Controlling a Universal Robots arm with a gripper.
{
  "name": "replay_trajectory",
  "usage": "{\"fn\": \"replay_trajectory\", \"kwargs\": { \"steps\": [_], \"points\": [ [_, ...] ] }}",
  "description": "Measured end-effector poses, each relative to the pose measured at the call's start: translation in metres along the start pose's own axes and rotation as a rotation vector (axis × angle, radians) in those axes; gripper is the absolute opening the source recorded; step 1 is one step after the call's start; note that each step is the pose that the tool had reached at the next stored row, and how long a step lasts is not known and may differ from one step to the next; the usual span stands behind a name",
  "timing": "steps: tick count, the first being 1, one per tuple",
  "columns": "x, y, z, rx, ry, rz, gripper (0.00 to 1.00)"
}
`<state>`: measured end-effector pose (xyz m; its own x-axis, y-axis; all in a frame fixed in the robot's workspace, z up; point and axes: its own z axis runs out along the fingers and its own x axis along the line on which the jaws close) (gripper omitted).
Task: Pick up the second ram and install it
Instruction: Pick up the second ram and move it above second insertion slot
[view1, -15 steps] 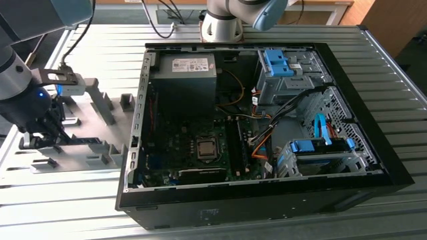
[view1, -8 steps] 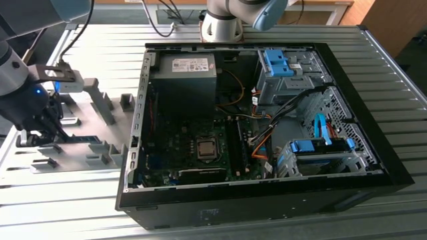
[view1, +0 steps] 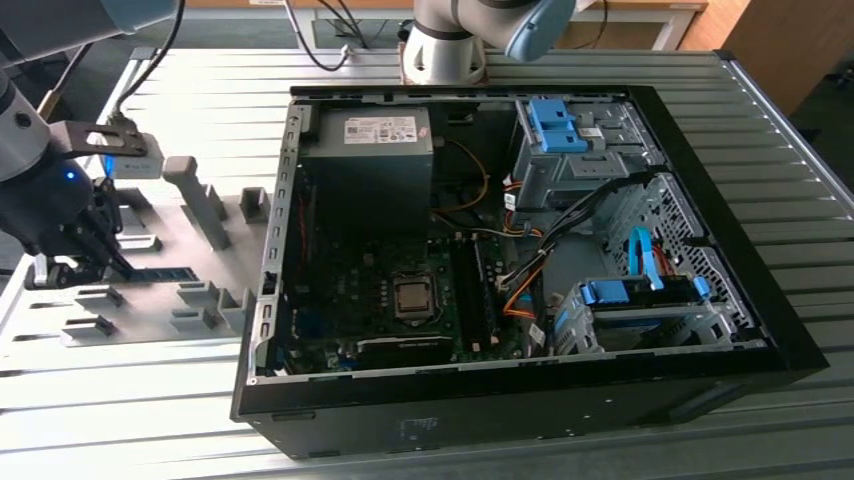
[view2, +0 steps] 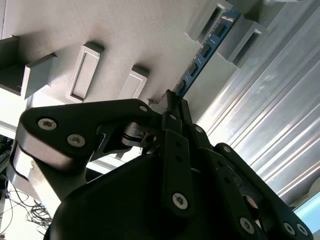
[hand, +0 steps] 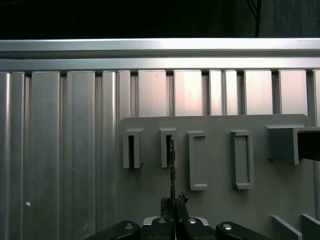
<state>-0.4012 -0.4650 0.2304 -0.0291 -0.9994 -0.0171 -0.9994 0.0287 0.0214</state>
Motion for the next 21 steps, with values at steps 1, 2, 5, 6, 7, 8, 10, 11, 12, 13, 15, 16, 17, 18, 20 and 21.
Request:
{"fn": "replay_trajectory", "kwargs": {
  "steps": [1, 2, 5, 6, 7, 8, 10, 11, 12, 13, 15, 16, 17, 18, 20, 21],
  "points": [
    [0.0000, 0.0000, 0.0000, 0.0000, 0.0000, 0.000, 0.14],
    [0.0000, 0.0000, -0.0002, -0.0002, 0.0001, 0.000, 0.14],
    [0.0000, 0.0000, -0.0003, -0.0002, 0.0001, 0.000, 0.14],
    [0.0000, 0.0000, -0.0003, -0.0002, 0.0001, 0.000, 0.14],
    [0.0000, 0.0000, -0.0003, -0.0002, 0.0002, 0.000, 0.14],
    [0.0000, 0.0000, -0.0003, -0.0002, 0.0001, 0.000, 0.14],
    [0.0000, 0.0000, -0.0004, -0.0001, 0.0001, 0.000, 0.14],
    [0.0000, 0.0000, -0.0008, -0.0003, 0.0002, 0.000, 0.14],
    [0.0000, 0.0001, -0.0014, -0.0006, 0.0005, 0.000, 0.14],
    [0.0000, 0.0001, -0.0020, -0.0005, 0.0004, 0.000, 0.14],
    [0.0000, 0.0001, -0.0037, -0.0003, 0.0003, 0.000, 0.14],
    [-0.0001, 0.0001, -0.0047, -0.0002, 0.0002, 0.000, 0.14],
    [-0.0001, 0.0001, -0.0055, -0.0002, 0.0001, 0.000, 0.14],
    [-0.0001, 0.0002, -0.0063, -0.0002, 0.0001, 0.000, 0.14],
    [-0.0001, 0.0002, -0.0082, -0.0002, 0.0002, 0.000, 0.14],
    [-0.0001, 0.0002, -0.0093, -0.0001, 0.0001, 0.000, 0.14]
  ]
}}
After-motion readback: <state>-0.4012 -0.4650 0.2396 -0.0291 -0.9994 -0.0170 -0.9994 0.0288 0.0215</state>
